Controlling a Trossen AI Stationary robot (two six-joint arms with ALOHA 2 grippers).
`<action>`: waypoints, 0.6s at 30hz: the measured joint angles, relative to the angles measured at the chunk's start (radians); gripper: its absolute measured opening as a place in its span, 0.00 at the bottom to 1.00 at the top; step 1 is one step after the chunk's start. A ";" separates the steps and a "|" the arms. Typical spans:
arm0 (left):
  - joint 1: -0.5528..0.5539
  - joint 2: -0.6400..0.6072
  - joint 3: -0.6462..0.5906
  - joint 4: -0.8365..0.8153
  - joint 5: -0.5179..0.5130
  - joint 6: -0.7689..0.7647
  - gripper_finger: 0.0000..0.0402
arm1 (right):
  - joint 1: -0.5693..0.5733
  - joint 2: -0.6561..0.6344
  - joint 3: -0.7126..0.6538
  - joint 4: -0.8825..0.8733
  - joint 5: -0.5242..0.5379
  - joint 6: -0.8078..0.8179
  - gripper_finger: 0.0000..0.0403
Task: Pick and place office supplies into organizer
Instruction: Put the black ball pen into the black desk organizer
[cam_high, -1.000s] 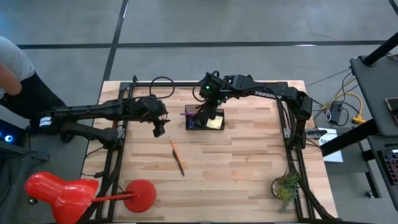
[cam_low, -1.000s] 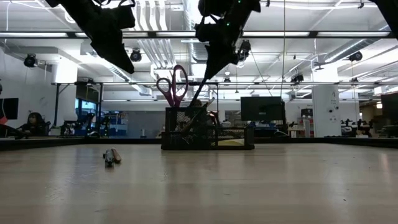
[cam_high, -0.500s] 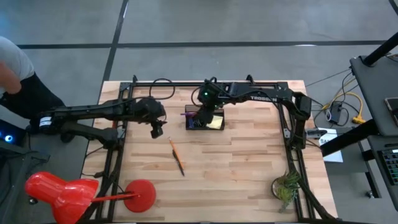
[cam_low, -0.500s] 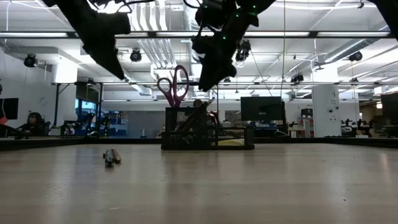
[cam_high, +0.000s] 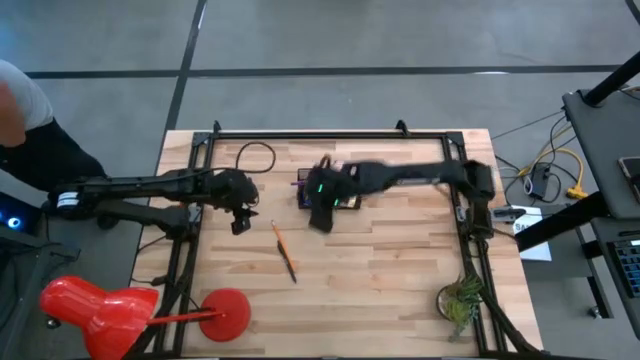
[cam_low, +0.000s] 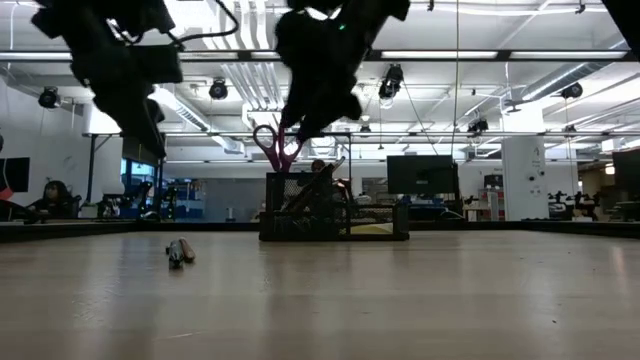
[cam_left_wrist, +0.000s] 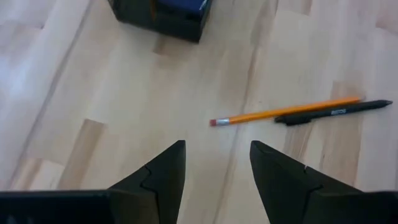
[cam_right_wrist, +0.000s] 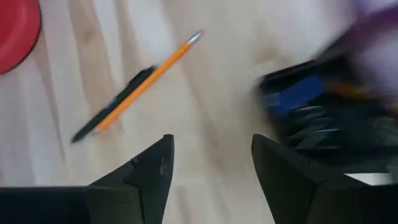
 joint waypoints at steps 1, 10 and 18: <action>-0.008 -0.024 -0.020 0.012 0.006 -0.015 0.41 | 0.026 0.028 0.000 0.018 0.010 0.038 0.51; -0.121 -0.237 -0.125 0.073 0.094 -0.088 0.41 | 0.154 0.256 0.158 0.057 0.129 0.450 0.51; -0.194 -0.306 -0.139 0.148 0.139 -0.263 0.41 | 0.226 0.528 0.488 -0.051 0.115 0.524 0.51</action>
